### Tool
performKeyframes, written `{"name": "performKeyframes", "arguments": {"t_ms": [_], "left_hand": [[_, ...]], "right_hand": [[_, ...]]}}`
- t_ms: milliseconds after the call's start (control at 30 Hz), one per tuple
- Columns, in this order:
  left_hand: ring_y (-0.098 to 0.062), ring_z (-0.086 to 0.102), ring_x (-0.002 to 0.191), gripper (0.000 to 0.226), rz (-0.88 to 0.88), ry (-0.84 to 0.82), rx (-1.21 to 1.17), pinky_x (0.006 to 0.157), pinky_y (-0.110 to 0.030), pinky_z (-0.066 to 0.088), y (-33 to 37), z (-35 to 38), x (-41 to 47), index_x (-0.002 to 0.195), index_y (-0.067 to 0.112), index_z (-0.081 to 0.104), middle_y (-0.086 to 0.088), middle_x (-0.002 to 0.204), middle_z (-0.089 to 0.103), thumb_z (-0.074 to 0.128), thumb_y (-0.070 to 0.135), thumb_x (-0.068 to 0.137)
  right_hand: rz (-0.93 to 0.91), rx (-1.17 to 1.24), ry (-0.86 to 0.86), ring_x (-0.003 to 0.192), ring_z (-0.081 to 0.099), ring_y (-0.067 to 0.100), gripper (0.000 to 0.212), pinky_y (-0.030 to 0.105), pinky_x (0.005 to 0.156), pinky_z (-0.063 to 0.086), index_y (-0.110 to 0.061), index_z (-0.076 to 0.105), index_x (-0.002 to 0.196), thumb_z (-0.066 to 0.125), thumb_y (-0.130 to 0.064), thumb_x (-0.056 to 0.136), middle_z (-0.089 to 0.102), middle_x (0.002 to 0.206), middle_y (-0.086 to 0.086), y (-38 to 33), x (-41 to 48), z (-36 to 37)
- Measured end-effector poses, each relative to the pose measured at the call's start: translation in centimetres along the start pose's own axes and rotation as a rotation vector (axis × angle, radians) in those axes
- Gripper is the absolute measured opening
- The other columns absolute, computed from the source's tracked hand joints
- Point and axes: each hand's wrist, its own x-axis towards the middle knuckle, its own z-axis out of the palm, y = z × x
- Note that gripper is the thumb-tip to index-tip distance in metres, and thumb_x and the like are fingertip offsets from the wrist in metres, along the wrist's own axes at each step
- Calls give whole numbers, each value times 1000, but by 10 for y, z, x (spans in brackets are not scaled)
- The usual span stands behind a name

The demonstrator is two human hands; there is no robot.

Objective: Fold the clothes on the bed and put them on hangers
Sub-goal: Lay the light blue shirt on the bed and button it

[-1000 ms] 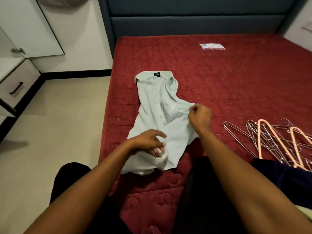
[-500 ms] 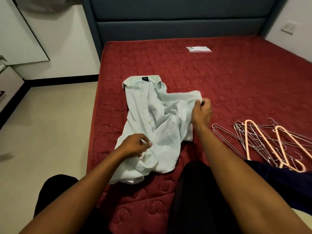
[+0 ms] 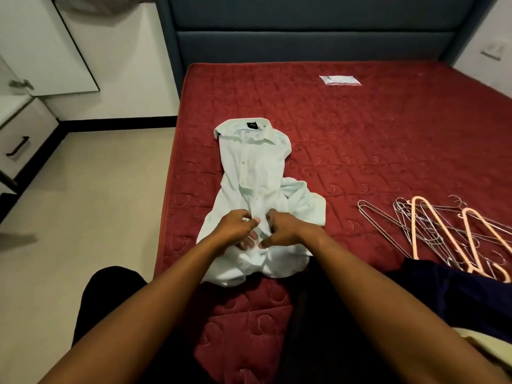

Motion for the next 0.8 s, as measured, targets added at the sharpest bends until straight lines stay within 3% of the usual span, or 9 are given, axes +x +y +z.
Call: {"name": "performKeyframes", "arguments": {"t_ms": [133, 200, 300, 400, 467, 533, 600, 733, 800], "left_hand": [[-14, 72, 75, 55, 102, -242, 364, 70, -27, 55, 14, -21, -20, 122, 25, 61, -2, 86, 77, 79, 56, 81], [-9, 66, 87, 56, 80, -406, 805, 78, -25, 51, 29, -34, -33, 119, 27, 67, 10, 93, 71, 84, 56, 74], [-17, 68, 79, 30, 2, -434, 1076, 64, -30, 58, 43, -48, -35, 109, 14, 75, -2, 94, 70, 82, 28, 83], [-32, 70, 72, 15, 93, 68, 865, 52, -34, 52, 53, -59, -34, 92, 3, 71, -18, 89, 71, 59, 13, 92], [-36, 63, 75, 18, 279, 618, 666, 58, -36, 45, 60, -64, -40, 92, 2, 65, -19, 90, 68, 51, 14, 94], [-35, 60, 74, 19, 431, 913, 521, 58, -36, 44, 69, -61, -49, 96, 1, 62, -18, 86, 65, 49, 16, 95], [-32, 61, 72, 18, 497, 779, 599, 54, -33, 45, 77, -51, -56, 97, 3, 63, -14, 85, 65, 52, 17, 95], [-24, 68, 56, 12, 317, -111, 759, 45, -29, 52, 61, -32, -59, 98, 15, 71, -18, 84, 73, 62, 13, 90], [-18, 63, 50, 13, 205, -371, 786, 44, -23, 48, 41, -30, -59, 100, 13, 73, -15, 81, 73, 71, 14, 88]], "right_hand": [[-94, 234, 251, 80, 60, 22, 23, 33, 68, 42, -10, 64, 79, 79, -27, 76, 63, 79, 1, 0, -10, -16], [-98, 363, 337, 88, 64, 19, 27, 33, 75, 48, -10, 71, 91, 79, -27, 71, 71, 90, 1, -2, -17, -33], [-71, 265, 118, 92, 64, 20, 38, 35, 75, 52, -11, 66, 98, 80, -29, 68, 69, 97, 3, -4, -27, -53], [-25, -139, 185, 91, 64, 31, 20, 31, 60, 41, -9, 56, 91, 70, -18, 80, 62, 92, 7, -10, -37, -64], [-32, -286, 637, 82, 64, 42, 16, 35, 59, 40, -7, 55, 96, 61, -11, 81, 61, 86, 17, -22, -44, -63], [-10, -154, 973, 70, 59, 43, 27, 40, 58, 38, -5, 53, 104, 60, -9, 79, 61, 80, 19, -47, -51, -64], [7, -1, 884, 69, 50, 35, 34, 37, 63, 36, -8, 47, 107, 66, -21, 81, 54, 81, 10, -68, -54, -68], [-37, 103, 32, 82, 56, 23, 32, 32, 61, 41, -7, 57, 100, 75, -26, 83, 57, 85, 2, -74, -58, -61], [11, -13, -217, 71, 56, 22, 26, 27, 56, 42, -7, 61, 90, 80, -22, 80, 58, 76, 4, -62, -60, -44]]}}
